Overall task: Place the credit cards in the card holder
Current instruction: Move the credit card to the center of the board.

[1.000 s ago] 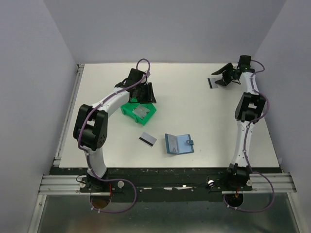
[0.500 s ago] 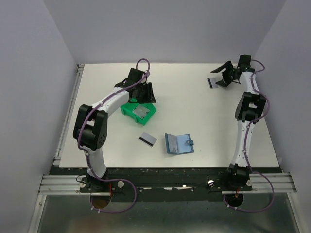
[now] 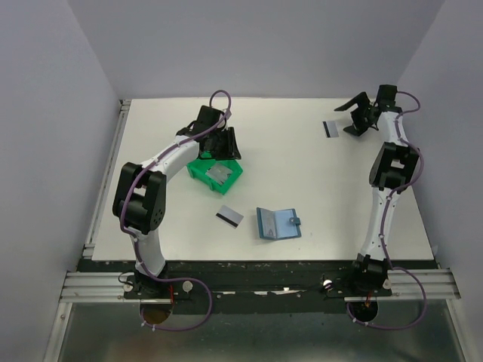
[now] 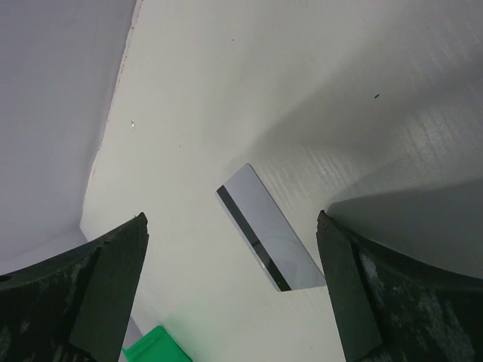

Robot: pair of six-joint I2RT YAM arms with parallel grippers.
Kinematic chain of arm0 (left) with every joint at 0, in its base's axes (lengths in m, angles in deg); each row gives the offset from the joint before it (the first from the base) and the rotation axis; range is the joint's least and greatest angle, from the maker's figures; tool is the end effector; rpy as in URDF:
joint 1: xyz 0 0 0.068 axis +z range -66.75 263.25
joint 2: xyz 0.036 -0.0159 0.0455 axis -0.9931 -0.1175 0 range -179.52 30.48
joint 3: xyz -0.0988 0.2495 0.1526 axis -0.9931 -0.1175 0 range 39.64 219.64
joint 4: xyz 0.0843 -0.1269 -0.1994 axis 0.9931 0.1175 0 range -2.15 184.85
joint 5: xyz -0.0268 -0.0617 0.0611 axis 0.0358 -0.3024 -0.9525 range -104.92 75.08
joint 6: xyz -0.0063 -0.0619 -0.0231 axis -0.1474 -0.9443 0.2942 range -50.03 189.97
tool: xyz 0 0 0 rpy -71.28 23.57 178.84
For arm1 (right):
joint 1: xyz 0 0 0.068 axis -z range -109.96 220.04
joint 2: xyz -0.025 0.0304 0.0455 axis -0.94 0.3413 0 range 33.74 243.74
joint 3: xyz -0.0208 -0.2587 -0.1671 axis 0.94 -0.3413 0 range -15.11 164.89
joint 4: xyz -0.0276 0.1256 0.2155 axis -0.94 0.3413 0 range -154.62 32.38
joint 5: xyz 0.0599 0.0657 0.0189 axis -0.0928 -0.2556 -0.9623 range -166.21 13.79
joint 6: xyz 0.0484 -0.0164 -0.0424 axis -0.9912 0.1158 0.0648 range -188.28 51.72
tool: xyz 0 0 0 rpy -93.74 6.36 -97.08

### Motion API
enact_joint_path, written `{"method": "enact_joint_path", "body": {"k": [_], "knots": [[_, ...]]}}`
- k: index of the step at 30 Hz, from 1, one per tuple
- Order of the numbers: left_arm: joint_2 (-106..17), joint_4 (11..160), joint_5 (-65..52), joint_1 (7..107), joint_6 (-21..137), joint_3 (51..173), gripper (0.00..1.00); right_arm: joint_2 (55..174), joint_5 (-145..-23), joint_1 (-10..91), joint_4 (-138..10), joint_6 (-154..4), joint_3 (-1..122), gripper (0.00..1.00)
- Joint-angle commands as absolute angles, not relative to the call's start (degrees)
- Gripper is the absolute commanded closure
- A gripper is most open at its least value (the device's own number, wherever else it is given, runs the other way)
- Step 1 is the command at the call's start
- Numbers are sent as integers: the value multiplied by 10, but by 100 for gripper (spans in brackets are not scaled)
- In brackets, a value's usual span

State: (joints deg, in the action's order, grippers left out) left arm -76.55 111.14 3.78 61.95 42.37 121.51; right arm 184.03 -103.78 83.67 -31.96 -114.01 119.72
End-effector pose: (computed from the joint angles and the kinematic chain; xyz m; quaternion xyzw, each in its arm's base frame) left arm 0.3920 -0.1709 0.2636 0.0068 0.9244 -0.2831 0.2557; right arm 0.5920 -0.1183 0.1684 0.3751 0.8302 0.3099 0.2720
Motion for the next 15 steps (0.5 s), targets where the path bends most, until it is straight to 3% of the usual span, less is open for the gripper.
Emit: {"method": "enact_joint_path", "body": {"k": [1, 15], "knots": [[-747, 1114, 49, 626, 431, 1215, 54, 1874, -1049, 841, -294, -1154, 1260, 0], [-743, 1113, 54, 629, 428, 1207, 55, 1903, -1101, 822, -257, -1144, 1279, 0]]}}
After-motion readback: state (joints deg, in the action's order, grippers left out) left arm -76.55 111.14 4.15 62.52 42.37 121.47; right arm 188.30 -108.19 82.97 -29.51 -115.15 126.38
